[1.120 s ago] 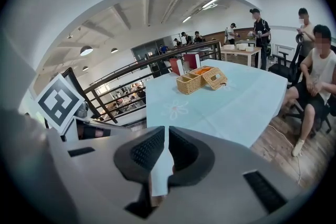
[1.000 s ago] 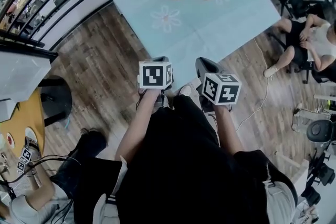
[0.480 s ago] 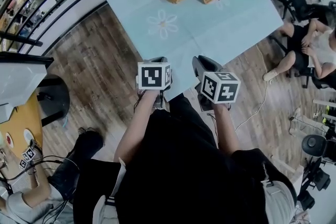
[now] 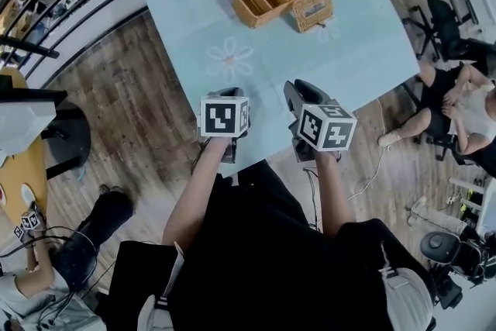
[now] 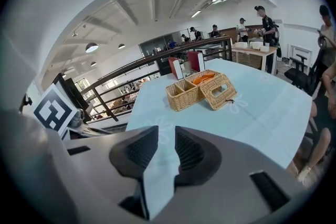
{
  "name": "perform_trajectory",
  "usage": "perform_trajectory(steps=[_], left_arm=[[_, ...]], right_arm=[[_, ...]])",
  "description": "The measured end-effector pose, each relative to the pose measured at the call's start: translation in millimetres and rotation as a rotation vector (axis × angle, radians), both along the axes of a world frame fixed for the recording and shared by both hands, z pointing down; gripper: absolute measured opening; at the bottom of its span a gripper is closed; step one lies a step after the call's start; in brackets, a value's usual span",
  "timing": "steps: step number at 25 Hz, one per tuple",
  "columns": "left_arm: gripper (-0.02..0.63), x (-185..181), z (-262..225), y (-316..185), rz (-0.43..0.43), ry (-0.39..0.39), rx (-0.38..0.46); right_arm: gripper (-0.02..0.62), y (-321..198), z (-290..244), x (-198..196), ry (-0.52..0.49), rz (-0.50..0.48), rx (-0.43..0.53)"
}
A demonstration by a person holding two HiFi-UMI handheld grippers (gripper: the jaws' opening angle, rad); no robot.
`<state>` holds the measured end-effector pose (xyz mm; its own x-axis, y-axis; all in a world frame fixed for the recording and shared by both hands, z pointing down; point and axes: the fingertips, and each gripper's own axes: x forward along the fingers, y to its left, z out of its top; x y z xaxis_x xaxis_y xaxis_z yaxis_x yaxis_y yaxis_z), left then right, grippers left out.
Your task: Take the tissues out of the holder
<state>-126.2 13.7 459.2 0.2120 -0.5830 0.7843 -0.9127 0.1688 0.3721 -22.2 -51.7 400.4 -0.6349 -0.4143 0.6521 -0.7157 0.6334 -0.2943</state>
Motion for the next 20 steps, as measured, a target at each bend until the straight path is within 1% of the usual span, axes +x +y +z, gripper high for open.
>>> perform_trajectory(steps=[5,8,12,15,20], left_arm=[[0.011,-1,6,-27,-0.048,-0.007,-0.009],[0.012,-4,11,-37,-0.072,-0.011,-0.012],[0.011,-8,16,-50,-0.111,-0.008,-0.014],[0.011,-8,19,-58,-0.126,0.003,-0.011],[0.012,-9,23,-74,-0.131,0.021,0.009]], right_arm=[[0.111,-42,7,-11,-0.007,-0.07,0.003],[0.135,-68,9,-17,-0.008,-0.116,0.027],[0.152,-113,4,-25,0.014,-0.194,0.079],[0.16,-143,-2,-33,0.037,-0.257,0.134],[0.175,-180,-3,-47,0.122,-0.396,0.215]])
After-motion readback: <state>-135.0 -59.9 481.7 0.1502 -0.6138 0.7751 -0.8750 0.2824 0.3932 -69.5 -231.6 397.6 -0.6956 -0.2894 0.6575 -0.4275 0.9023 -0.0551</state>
